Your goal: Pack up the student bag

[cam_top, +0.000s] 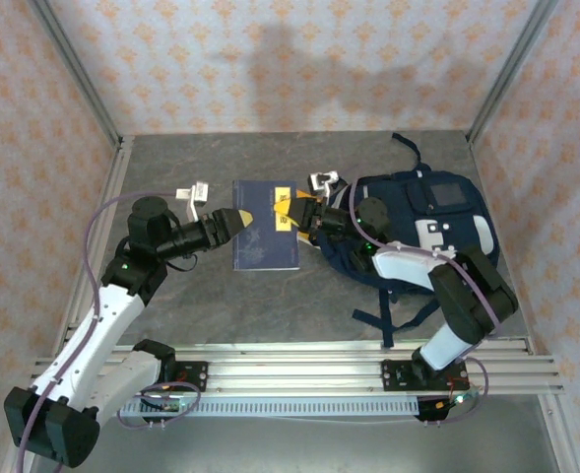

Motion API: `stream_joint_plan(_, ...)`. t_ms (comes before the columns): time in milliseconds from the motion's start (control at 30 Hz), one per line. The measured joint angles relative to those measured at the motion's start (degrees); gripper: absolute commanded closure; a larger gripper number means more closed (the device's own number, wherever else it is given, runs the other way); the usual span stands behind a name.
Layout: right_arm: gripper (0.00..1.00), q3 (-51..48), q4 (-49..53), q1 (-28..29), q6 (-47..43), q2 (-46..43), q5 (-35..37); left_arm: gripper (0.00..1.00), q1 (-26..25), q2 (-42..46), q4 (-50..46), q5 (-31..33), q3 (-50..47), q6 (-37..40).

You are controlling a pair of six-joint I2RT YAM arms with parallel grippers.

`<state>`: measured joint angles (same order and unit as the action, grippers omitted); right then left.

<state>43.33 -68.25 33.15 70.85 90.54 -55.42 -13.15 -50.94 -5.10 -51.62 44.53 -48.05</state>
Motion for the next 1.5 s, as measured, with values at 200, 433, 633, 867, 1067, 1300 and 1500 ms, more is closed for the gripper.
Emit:
stream_joint_plan(200,1.00,-4.17,9.11,0.52,-1.95,-7.74,19.28,0.19,-0.94,1.51,8.61,6.97,-7.93,-10.47)
stream_joint_plan(433,1.00,-4.50,13.88,6.62,-2.54,-11.54,37.16,0.18,-7.02,2.93,14.25,16.59,-11.39,-16.59)
stream_joint_plan(633,1.00,-4.48,14.69,9.94,-1.99,-11.34,45.42,0.23,-9.55,2.67,18.91,21.75,-11.39,-18.14)
stream_joint_plan(867,1.00,-4.50,14.27,12.31,0.96,-10.34,53.07,0.40,-13.18,-0.37,23.47,25.79,-11.37,-18.32)
stream_joint_plan(1067,1.00,-4.63,13.16,14.47,1.79,-9.68,56.89,0.53,-16.55,-5.55,26.45,27.85,-11.37,-18.53)
stream_joint_plan(1300,1.00,-6.67,13.29,14.73,1.51,-9.77,59.87,0.80,-17.62,-5.70,27.23,30.23,-11.32,-18.71)
stream_joint_plan(1500,0.57,-6.64,15.67,14.69,-1.38,-10.29,59.91,1.00,-17.68,-5.31,26.53,30.69,-10.71,-17.33)
